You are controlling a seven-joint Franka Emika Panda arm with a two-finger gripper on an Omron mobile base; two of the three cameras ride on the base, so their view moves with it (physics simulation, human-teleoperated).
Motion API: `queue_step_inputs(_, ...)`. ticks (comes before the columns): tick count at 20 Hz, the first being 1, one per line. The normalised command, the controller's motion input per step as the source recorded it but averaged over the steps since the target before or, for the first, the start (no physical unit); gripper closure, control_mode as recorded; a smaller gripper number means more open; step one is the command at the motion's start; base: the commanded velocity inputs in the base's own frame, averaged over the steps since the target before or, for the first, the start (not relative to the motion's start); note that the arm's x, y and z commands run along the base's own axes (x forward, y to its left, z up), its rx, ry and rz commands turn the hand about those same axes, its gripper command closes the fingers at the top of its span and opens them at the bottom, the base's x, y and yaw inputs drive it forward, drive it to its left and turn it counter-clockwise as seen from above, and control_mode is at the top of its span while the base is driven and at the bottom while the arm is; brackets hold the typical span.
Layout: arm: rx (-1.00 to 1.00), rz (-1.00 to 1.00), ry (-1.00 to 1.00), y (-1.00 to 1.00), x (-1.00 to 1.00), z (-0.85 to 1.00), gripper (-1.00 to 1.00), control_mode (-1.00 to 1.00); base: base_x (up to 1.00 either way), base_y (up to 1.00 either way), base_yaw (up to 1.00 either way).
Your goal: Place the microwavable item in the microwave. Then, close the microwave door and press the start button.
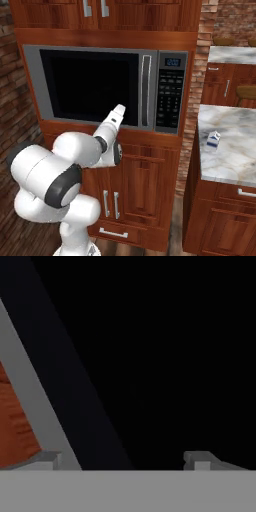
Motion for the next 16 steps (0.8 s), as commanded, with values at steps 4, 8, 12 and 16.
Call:
queue_step_inputs(4,0.07,0.05,0.08,-0.1,0.14,0.36,-1.0,-1.0,0.0,0.0,0.0)
queue_step_inputs(8,0.0,0.02,0.0,-0.22,-0.45,0.59,-1.0,-1.0,0.0,0.0,0.0)
queue_step_inputs(12,0.0,0.0,0.0,-0.38,-0.98,0.61,-1.0,-1.0,0.0,0.0,0.0)
queue_step_inputs(16,0.0,0.0,0.0,-0.41,-1.0,0.32,-1.0,-1.0,0.0,0.0,0.0)
